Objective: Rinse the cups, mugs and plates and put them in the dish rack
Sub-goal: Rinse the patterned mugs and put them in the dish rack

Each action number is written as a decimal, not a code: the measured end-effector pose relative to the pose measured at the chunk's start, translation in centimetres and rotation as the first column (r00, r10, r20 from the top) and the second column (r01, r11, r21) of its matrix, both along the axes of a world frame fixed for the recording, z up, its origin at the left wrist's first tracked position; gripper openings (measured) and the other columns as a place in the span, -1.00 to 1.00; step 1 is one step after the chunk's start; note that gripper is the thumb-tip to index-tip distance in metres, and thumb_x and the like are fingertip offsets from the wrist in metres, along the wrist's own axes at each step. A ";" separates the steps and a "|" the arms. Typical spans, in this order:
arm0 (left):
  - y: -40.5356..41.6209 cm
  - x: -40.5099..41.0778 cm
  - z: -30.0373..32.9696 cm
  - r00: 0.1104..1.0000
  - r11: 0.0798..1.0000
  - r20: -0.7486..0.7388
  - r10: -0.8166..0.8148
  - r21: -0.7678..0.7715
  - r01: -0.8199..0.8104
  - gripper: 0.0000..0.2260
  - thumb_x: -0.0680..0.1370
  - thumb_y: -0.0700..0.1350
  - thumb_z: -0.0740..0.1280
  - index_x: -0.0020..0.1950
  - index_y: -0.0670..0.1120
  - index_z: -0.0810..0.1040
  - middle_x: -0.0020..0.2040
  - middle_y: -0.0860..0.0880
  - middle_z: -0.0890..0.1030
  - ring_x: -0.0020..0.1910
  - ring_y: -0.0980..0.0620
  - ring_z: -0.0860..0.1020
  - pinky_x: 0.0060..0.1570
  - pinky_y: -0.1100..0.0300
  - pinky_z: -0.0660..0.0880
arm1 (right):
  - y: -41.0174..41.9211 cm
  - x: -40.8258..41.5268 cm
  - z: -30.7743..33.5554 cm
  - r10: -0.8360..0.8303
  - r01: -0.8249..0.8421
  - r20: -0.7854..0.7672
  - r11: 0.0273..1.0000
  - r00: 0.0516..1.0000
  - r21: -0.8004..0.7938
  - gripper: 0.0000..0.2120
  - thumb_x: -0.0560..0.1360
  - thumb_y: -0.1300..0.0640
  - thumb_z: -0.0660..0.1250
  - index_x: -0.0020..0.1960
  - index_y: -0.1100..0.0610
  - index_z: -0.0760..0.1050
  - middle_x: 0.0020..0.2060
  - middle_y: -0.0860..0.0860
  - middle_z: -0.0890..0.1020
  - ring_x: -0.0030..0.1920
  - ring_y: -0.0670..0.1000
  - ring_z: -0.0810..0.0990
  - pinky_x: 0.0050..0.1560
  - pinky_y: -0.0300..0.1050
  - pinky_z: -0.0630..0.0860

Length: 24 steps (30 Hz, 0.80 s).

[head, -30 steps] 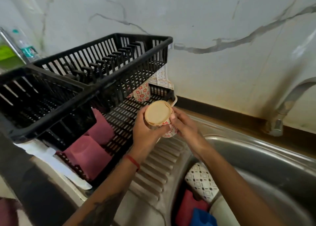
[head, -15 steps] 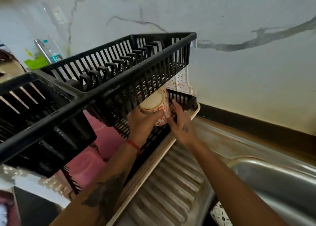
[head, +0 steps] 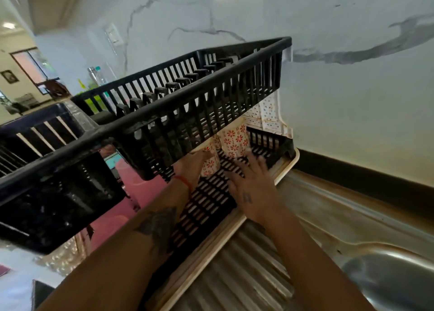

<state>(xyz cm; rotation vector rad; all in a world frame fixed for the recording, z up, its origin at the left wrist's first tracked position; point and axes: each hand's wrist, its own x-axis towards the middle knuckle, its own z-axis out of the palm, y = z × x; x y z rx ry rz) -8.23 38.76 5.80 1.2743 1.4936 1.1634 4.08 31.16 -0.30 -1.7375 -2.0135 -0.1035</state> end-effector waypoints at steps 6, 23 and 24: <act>2.3 0.0 -0.1 0.997 0.997 -0.001 0.073 -0.035 -0.073 -0.69 0.52 -0.16 0.40 0.21 -0.28 0.55 0.02 -0.11 0.62 -0.25 0.12 0.55 -0.50 0.49 0.43 | 0.9 -0.4 0.5 0.141 -0.158 -0.135 0.979 0.981 -0.131 -0.52 0.53 -0.33 0.07 0.36 -0.18 0.41 0.48 -0.13 0.26 0.52 -0.03 0.05 0.44 -0.01 -0.20; 5.3 -0.1 -1.5 0.863 0.998 -0.502 0.066 0.017 -0.067 -0.60 0.60 -0.01 0.26 0.38 -0.18 0.44 0.37 -0.19 0.45 0.36 -0.15 0.39 0.37 0.02 0.32 | 0.5 -0.7 0.6 0.124 -0.161 -0.216 0.973 0.969 -0.164 -0.49 0.35 -0.50 0.15 0.11 -0.26 0.58 0.19 -0.31 0.54 0.43 -0.08 0.19 0.44 0.03 -0.25; 4.9 0.1 -1.6 0.829 0.995 -0.550 0.105 0.056 -0.088 -0.61 0.60 -0.04 0.27 0.38 -0.17 0.43 0.38 -0.19 0.44 0.37 -0.16 0.37 0.38 0.01 0.30 | 0.5 -0.7 0.6 0.123 -0.158 -0.209 0.974 0.970 -0.161 -0.48 0.36 -0.50 0.15 0.12 -0.25 0.58 0.23 -0.29 0.52 0.45 -0.07 0.17 0.44 0.03 -0.26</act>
